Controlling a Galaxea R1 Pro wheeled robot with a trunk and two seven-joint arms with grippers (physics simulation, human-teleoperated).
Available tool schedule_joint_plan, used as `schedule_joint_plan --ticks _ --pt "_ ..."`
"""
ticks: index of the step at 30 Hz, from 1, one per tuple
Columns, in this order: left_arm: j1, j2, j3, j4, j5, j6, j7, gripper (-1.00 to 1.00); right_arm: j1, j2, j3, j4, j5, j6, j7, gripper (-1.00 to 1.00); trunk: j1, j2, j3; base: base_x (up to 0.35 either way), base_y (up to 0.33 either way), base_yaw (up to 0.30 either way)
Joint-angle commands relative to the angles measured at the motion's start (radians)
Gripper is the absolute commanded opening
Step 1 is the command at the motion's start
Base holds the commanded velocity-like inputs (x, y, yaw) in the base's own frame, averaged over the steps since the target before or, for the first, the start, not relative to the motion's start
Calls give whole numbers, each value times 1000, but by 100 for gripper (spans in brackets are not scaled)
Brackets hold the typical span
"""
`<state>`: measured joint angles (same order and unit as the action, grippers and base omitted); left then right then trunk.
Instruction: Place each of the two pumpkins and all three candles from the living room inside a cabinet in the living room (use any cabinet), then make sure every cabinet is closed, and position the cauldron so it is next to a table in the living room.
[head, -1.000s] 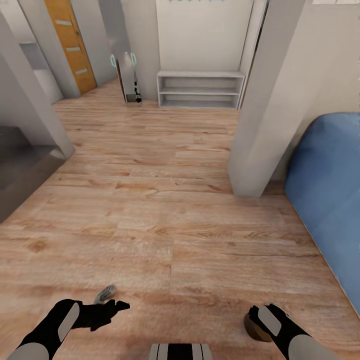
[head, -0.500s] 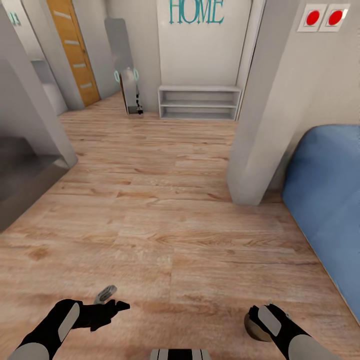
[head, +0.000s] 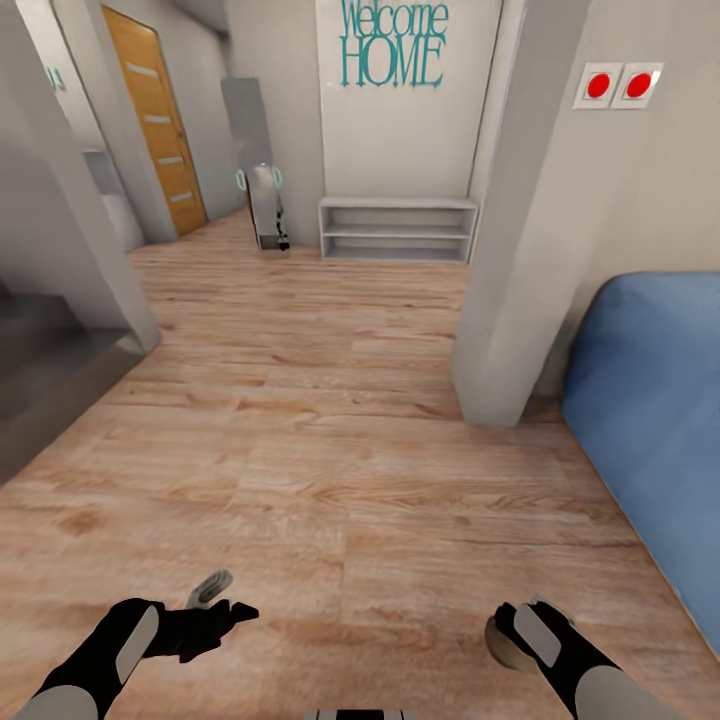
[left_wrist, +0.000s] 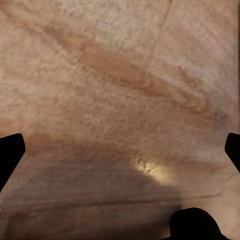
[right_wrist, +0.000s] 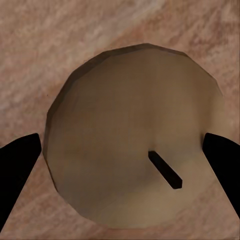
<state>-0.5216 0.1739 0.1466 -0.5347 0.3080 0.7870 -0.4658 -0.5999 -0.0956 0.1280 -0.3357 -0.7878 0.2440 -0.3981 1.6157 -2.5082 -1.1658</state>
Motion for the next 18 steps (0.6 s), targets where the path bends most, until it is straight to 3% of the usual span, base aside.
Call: schedule_joint_plan --ticks 1,9,18 --pt "0 1 0 0 -1 0 0 100 0 0 0 0 -1 2 1 -100 0 0 4 0 0 163" --pt "-1 9 1 -1 -1 -1 9 100 -1 11 -1 -34 -1 31 -5 -100 -4 2 35 0 0 261" --pt "-3 78 3 -8 1 15 33 100 3 17 2 -260 -1 253 -29 -100 -8 4 69 0 0 286"
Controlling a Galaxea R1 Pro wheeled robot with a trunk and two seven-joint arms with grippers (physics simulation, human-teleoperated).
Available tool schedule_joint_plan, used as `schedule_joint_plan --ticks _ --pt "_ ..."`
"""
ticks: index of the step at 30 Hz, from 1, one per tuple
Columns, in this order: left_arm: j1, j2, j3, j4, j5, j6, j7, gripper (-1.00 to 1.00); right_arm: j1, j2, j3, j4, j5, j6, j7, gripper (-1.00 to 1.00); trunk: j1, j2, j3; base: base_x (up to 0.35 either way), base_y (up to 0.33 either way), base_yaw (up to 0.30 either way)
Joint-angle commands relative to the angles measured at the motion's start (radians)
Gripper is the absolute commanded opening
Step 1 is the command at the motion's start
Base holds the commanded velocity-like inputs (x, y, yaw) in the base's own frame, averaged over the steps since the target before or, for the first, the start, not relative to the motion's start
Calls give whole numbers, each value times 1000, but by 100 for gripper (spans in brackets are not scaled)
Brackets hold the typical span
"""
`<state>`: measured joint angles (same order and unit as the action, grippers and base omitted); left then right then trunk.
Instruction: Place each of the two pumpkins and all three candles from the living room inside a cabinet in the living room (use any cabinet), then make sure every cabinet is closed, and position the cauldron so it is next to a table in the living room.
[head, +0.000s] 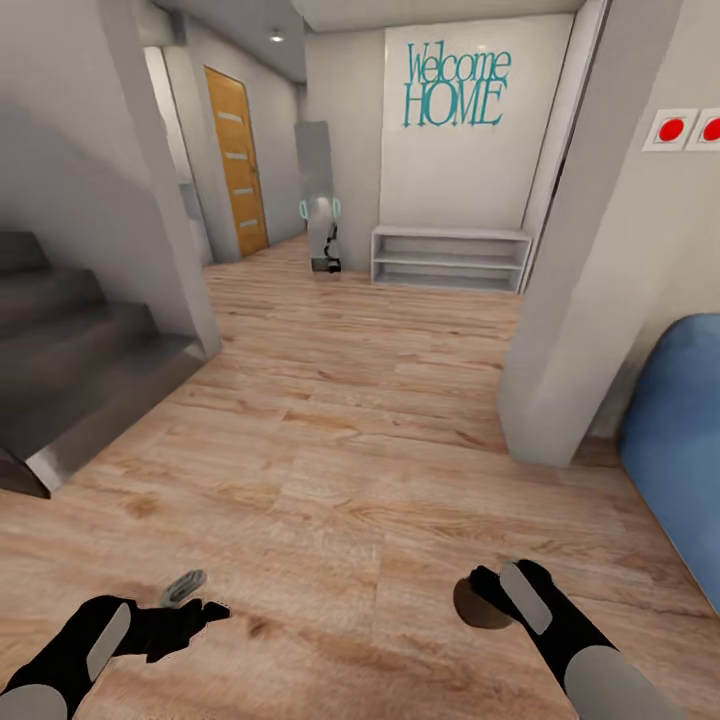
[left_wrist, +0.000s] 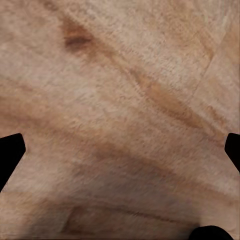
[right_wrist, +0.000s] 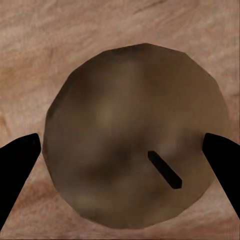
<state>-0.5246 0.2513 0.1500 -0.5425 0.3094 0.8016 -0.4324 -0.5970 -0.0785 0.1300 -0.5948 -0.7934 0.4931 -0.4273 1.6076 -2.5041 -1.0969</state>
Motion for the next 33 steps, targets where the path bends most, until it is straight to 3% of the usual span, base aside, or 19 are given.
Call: schedule_joint_plan --ticks 1,6,12,15,18,33 --pt "0 12 0 -2 0 20 -1 100 4 2 0 -49 5 52 -13 -100 0 0 3 0 0 268" --pt "-1 51 0 -25 1 98 -5 100 16 21 -1 -197 -4 187 -80 -100 -3 2 18 0 0 254" --pt "-1 94 15 -51 2 164 -7 100 23 92 -2 -295 -8 314 -189 -100 -5 3 36 0 0 244" --pt "-2 102 23 -54 2 176 -8 100 23 135 -1 -320 -9 352 -232 -100 -7 4 45 0 0 243" --pt "-2 102 26 -55 2 179 -8 100 23 163 -2 -325 -8 362 -246 -100 -11 11 53 0 0 228" --pt "-2 95 27 -55 -1 172 -2 100 23 169 -3 -321 -8 358 -251 -100 -69 116 82 0 0 206"
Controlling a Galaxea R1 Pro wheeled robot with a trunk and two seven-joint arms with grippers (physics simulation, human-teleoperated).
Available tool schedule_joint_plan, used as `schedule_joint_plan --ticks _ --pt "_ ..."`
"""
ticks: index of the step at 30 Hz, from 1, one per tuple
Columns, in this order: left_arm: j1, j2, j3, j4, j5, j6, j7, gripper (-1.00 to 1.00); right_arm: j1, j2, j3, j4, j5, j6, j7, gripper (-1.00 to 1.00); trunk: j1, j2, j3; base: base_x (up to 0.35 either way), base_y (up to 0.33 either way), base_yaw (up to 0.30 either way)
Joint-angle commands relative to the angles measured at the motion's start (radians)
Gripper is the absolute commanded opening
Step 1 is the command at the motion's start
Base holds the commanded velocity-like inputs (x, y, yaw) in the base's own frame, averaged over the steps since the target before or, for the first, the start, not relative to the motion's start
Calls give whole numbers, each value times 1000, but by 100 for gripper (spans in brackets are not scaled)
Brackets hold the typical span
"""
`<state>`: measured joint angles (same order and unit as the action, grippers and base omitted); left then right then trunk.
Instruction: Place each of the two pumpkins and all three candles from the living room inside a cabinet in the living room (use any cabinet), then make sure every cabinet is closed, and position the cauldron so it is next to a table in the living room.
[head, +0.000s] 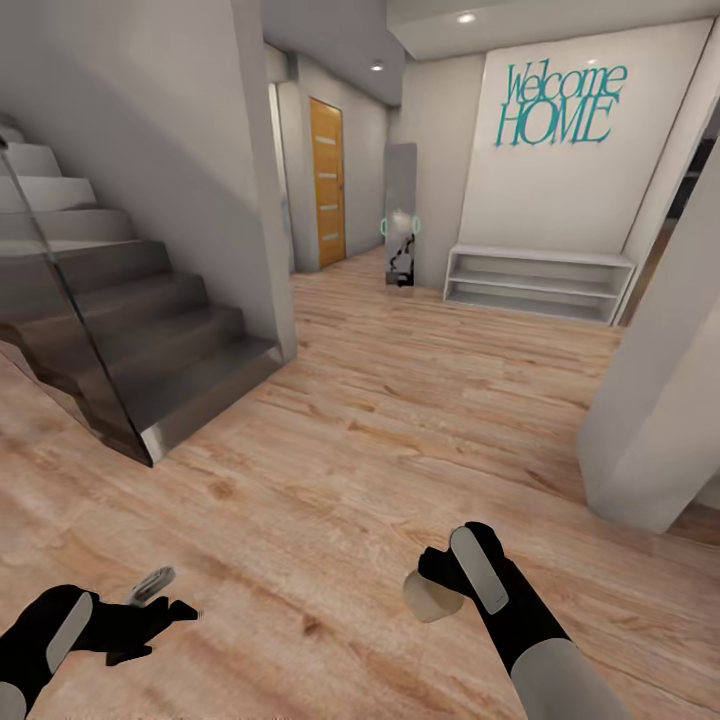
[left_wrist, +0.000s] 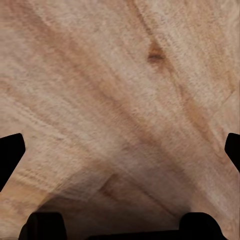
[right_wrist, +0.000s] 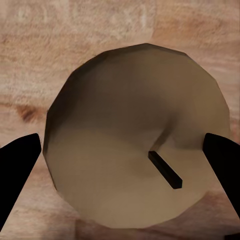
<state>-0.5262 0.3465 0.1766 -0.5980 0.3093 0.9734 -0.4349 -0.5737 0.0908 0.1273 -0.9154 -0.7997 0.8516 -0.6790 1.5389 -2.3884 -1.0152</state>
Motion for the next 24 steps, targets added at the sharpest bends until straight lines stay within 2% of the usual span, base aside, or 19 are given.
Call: schedule_joint_plan --ticks 1,14,24 --pt "0 0 0 0 -1 -1 1 100 0 0 0 0 -1 -1 2 -100 -4 7 2 0 0 196" --pt "0 -4 -3 1 -8 -4 9 100 0 0 0 1 0 -3 1 -100 -54 98 26 0 0 191" --pt "0 -31 -7 1 -12 -5 10 100 0 0 1 22 2 0 1 -100 -92 168 44 0 0 183"
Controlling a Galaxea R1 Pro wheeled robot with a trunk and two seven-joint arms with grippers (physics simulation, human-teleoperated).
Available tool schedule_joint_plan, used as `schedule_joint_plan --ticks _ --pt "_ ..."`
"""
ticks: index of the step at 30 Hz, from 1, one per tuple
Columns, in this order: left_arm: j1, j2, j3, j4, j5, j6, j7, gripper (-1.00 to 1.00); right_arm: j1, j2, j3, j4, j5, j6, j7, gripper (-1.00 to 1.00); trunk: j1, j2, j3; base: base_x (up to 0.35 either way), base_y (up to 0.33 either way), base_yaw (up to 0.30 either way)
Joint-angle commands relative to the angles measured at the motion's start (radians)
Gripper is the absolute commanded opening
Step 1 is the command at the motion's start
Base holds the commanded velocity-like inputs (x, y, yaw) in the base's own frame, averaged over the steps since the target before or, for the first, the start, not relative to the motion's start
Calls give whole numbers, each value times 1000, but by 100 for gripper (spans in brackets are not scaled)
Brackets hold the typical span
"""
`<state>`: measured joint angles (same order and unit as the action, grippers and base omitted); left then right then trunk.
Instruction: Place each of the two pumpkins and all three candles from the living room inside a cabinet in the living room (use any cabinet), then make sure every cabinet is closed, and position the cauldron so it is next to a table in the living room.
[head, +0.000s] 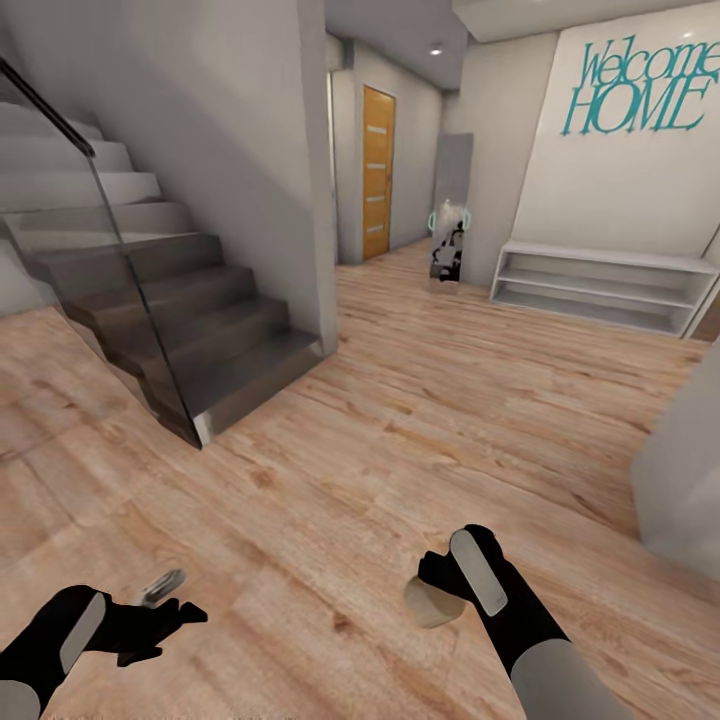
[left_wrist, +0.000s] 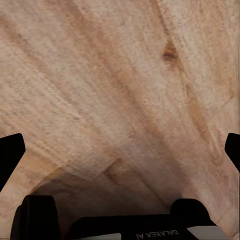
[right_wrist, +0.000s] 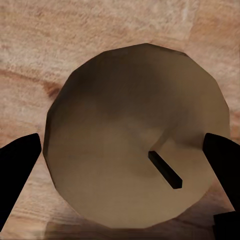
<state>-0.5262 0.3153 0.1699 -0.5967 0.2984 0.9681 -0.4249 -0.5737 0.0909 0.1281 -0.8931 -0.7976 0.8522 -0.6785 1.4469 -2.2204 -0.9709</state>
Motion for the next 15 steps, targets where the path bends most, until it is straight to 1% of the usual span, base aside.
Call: schedule_joint_plan --ticks 1,15 --pt "0 -1 0 0 -1 0 1 100 0 0 0 3 0 0 1 -100 -4 7 2 0 0 175" --pt "0 -2 0 3 -1 -2 2 100 0 0 0 17 2 -1 1 -100 -58 105 27 0 0 172"
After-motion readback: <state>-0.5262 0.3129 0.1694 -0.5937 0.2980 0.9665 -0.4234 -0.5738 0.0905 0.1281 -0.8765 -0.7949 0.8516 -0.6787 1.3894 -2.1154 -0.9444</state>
